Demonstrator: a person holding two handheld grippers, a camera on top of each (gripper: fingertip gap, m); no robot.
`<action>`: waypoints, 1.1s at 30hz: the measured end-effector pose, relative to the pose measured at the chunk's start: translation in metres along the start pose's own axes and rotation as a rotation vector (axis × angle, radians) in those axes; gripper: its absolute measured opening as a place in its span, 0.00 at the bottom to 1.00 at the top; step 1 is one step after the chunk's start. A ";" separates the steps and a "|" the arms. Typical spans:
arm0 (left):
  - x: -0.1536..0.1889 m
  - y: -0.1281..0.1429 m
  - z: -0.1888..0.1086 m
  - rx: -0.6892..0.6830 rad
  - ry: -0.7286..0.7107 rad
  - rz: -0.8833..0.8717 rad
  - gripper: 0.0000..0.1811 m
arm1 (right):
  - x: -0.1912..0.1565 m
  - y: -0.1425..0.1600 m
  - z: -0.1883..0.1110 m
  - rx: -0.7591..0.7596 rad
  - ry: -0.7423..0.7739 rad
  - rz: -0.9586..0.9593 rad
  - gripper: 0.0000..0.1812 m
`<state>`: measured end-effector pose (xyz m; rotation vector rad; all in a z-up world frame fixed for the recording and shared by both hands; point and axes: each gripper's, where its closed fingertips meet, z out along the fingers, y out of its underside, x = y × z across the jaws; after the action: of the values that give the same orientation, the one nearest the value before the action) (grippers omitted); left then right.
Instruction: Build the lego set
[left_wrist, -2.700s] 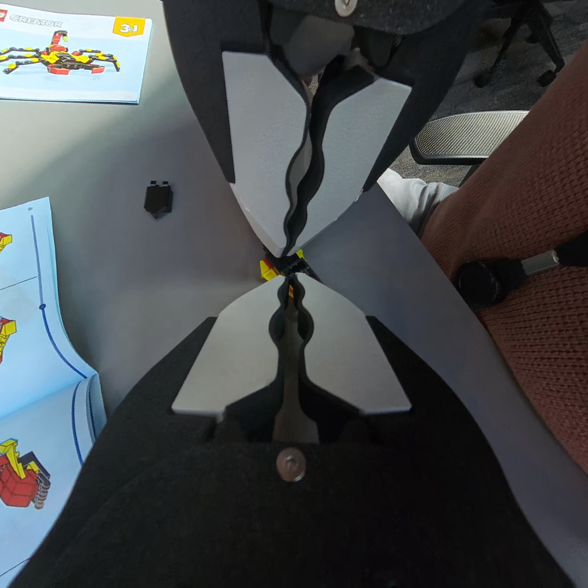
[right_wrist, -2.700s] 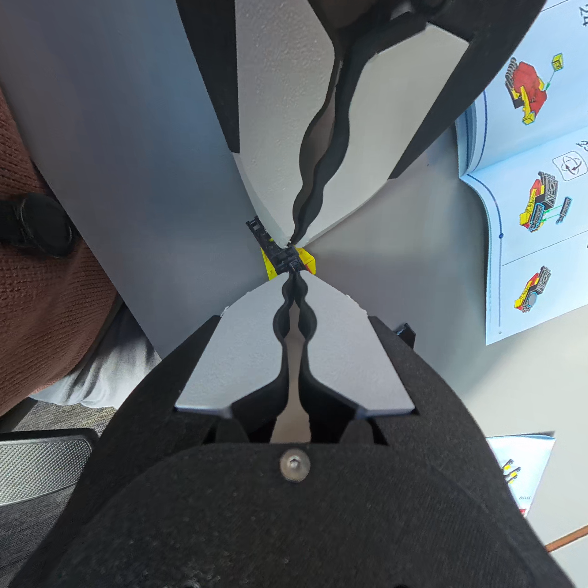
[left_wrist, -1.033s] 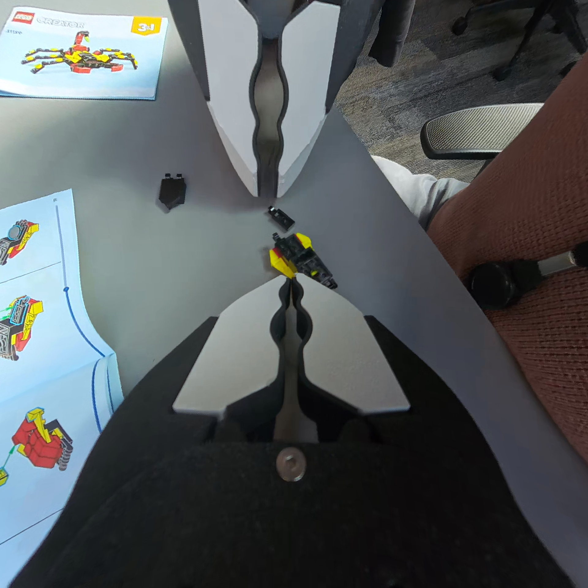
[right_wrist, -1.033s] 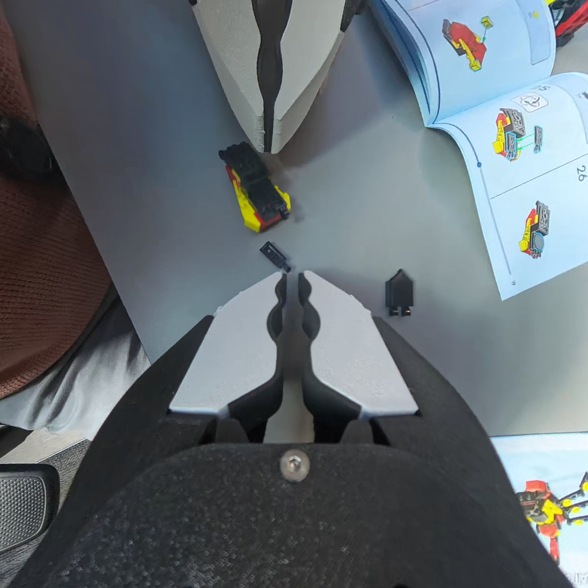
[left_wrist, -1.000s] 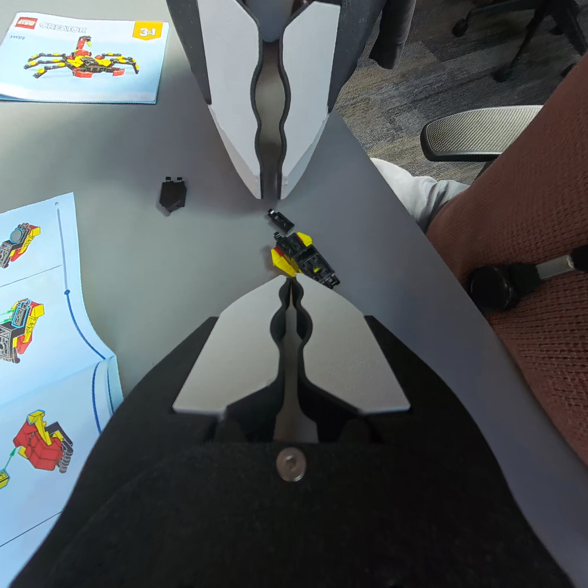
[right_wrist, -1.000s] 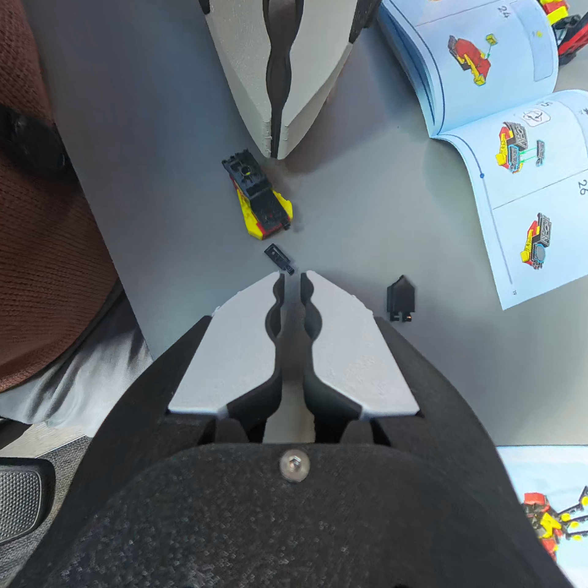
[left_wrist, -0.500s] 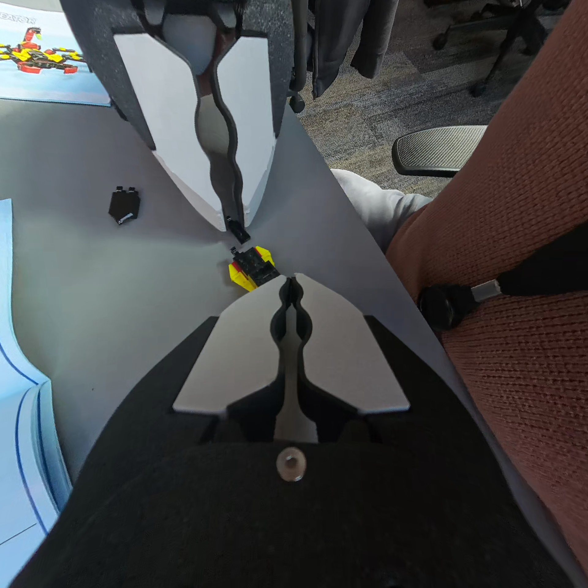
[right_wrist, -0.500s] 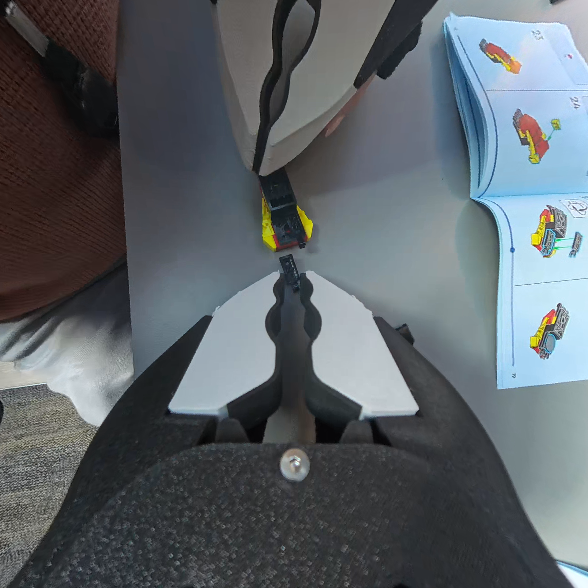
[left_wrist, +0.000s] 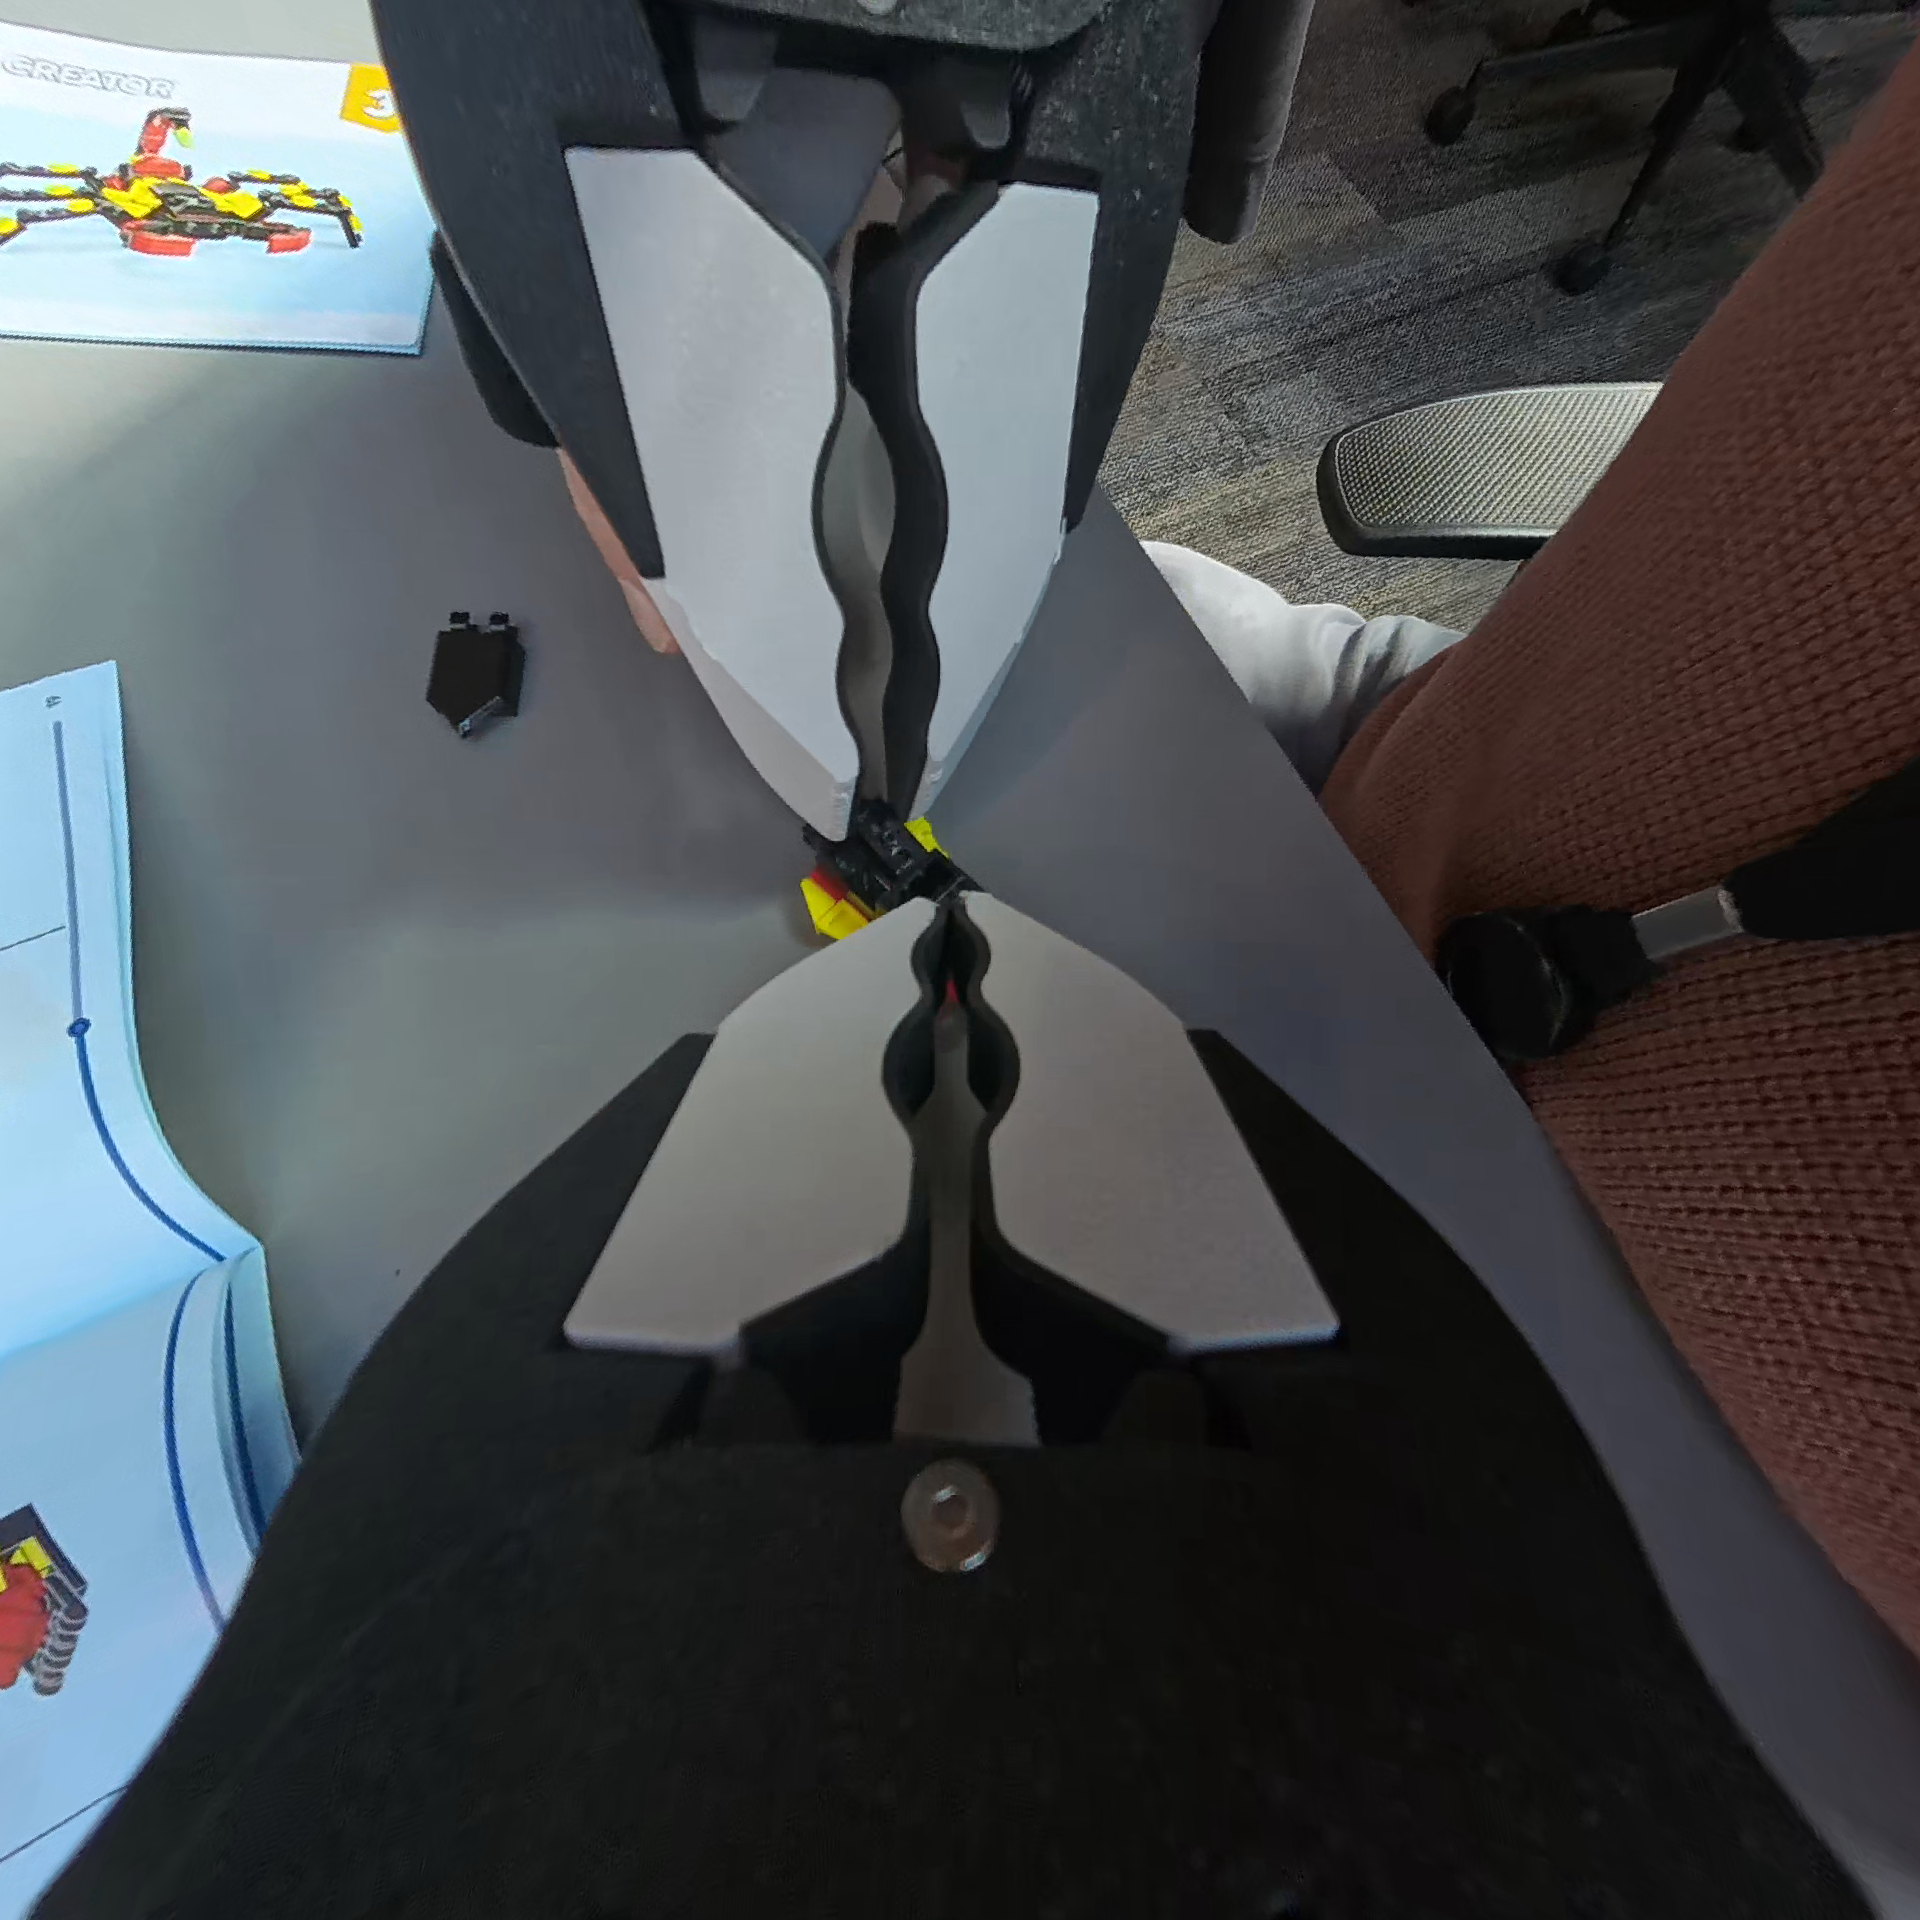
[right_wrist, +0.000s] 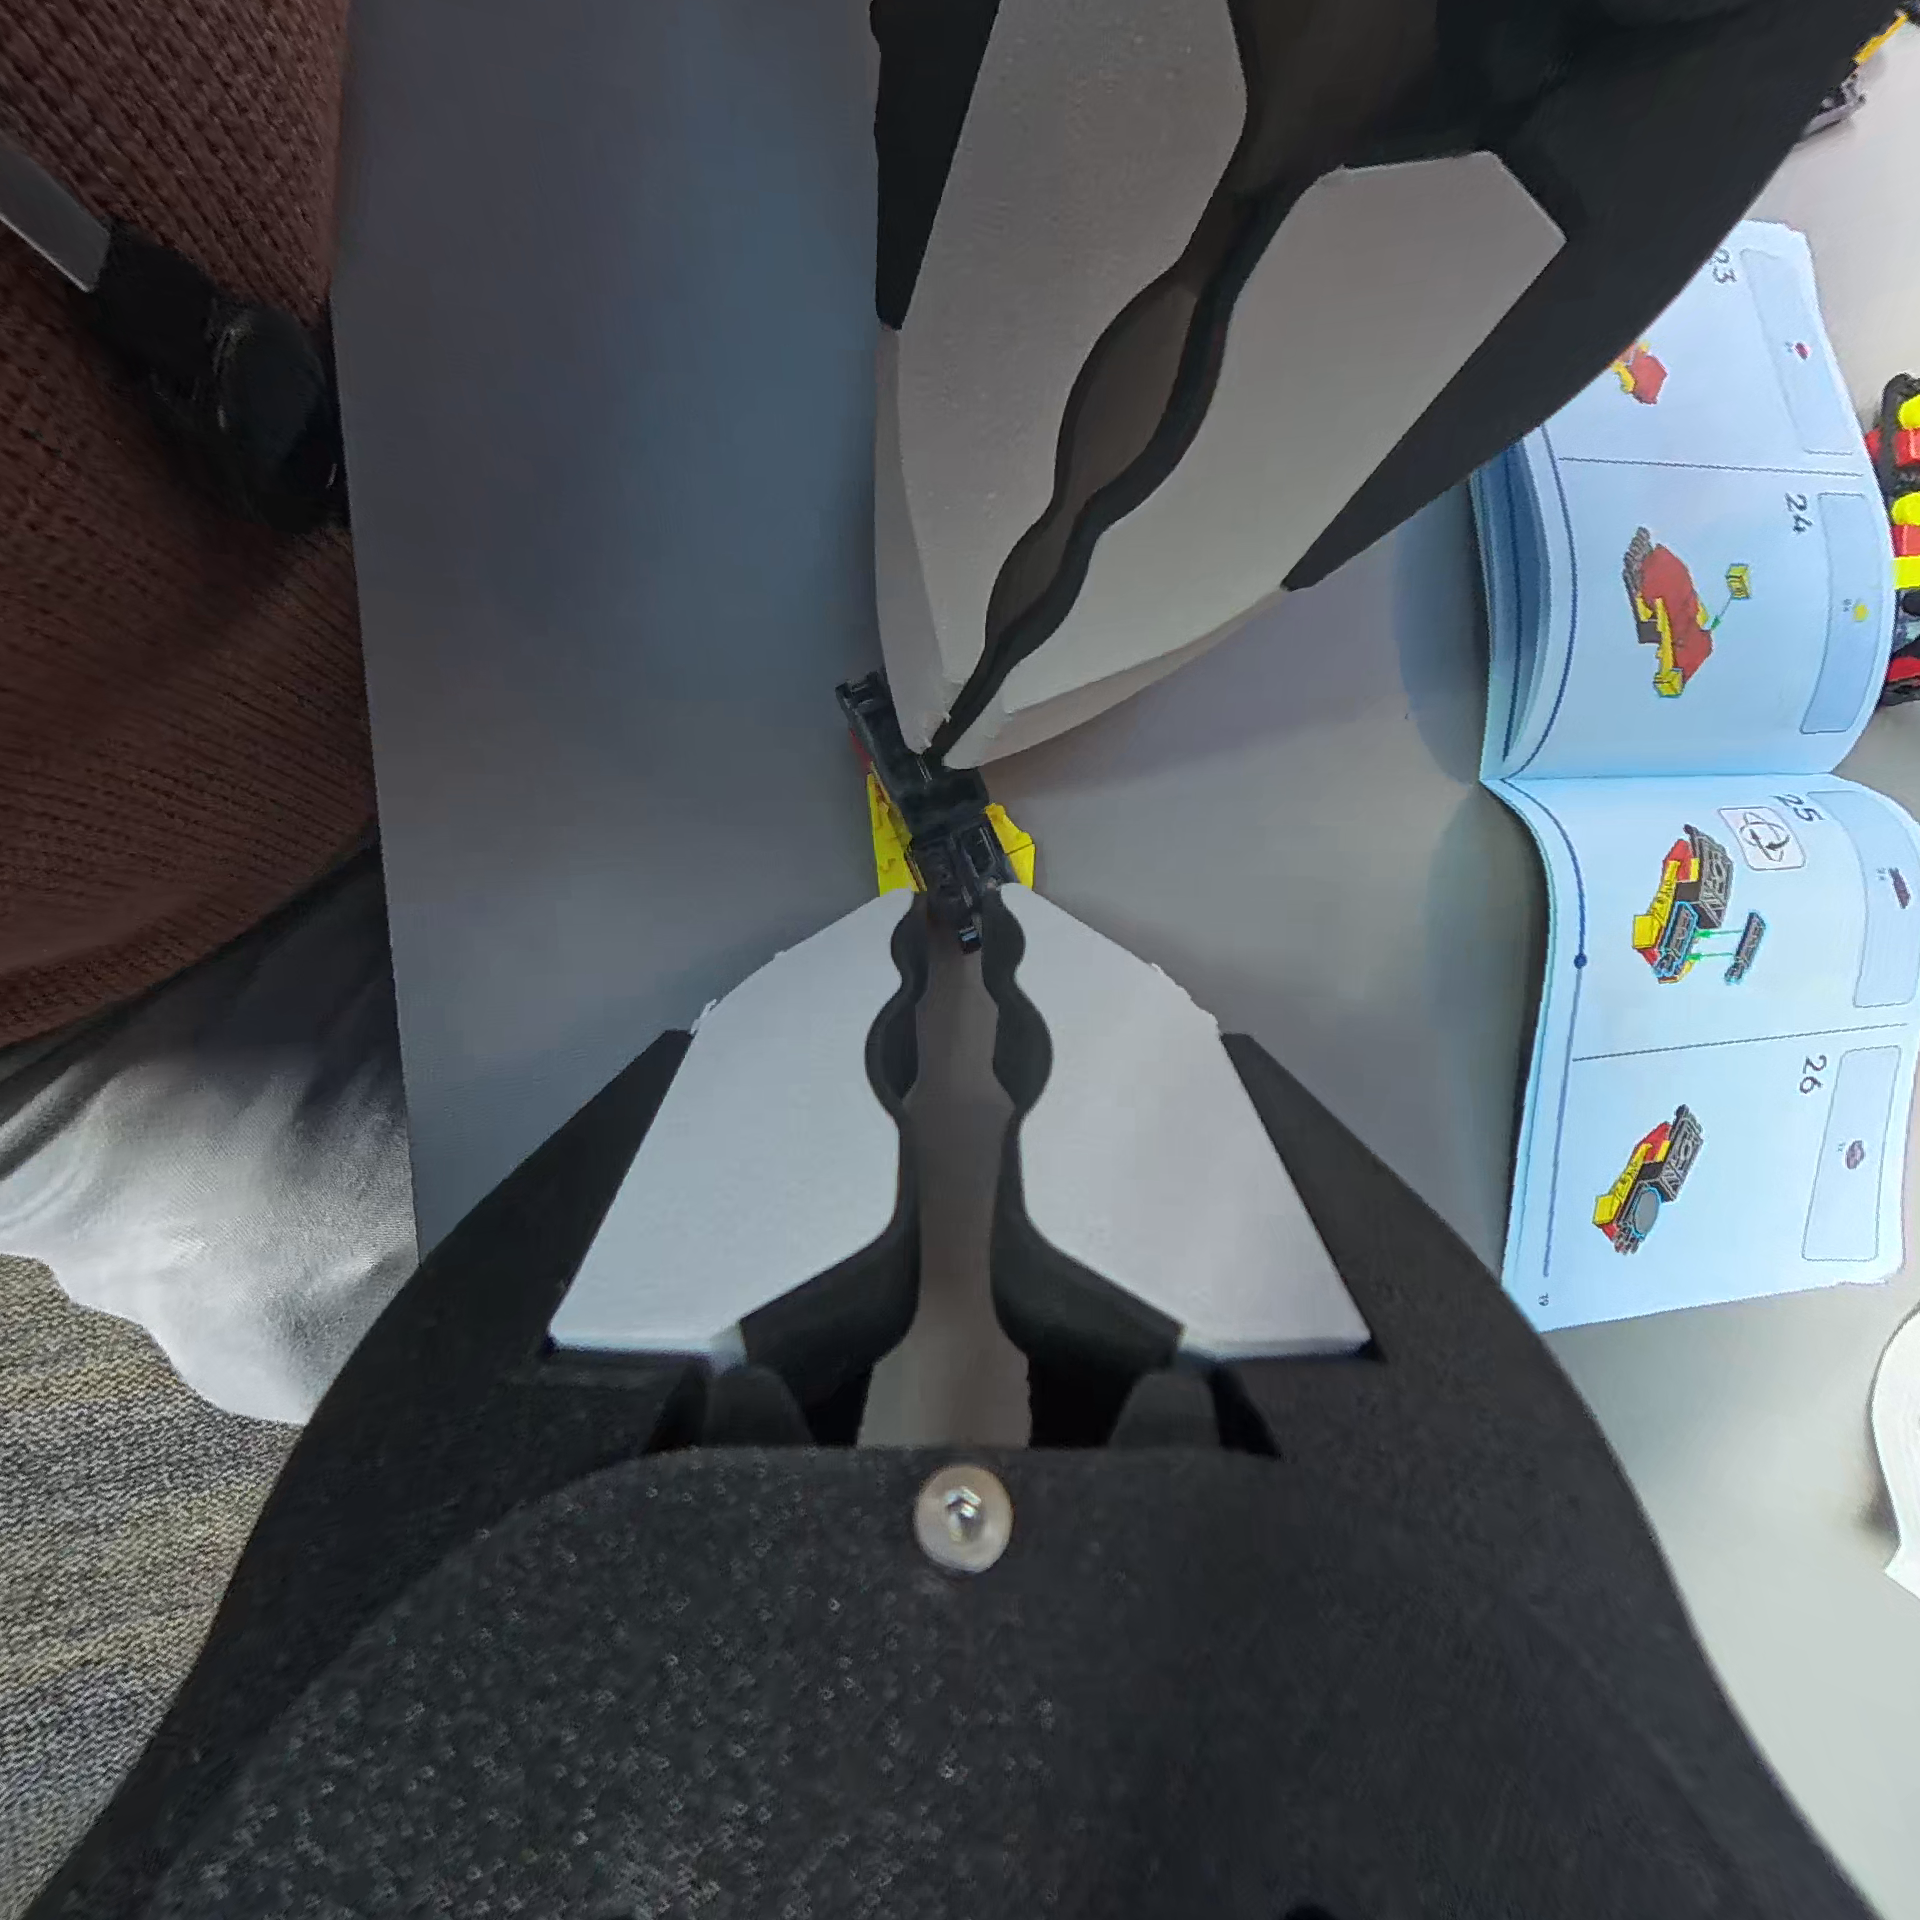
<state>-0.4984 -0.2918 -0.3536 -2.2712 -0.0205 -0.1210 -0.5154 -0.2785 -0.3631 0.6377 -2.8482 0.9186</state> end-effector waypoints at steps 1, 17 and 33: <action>0.000 0.000 0.000 0.000 0.005 -0.002 0.00 | 0.001 0.000 0.000 -0.005 0.003 -0.004 0.05; -0.009 0.000 -0.005 0.036 0.003 -0.014 0.00 | 0.009 -0.011 -0.009 0.033 0.053 0.049 0.00; -0.009 0.002 -0.001 0.044 0.012 -0.016 0.00 | 0.004 -0.005 0.003 -0.183 -0.021 -0.027 0.00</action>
<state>-0.5074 -0.2934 -0.3552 -2.2268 -0.0348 -0.1414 -0.5171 -0.2855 -0.3622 0.6661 -2.8890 0.6404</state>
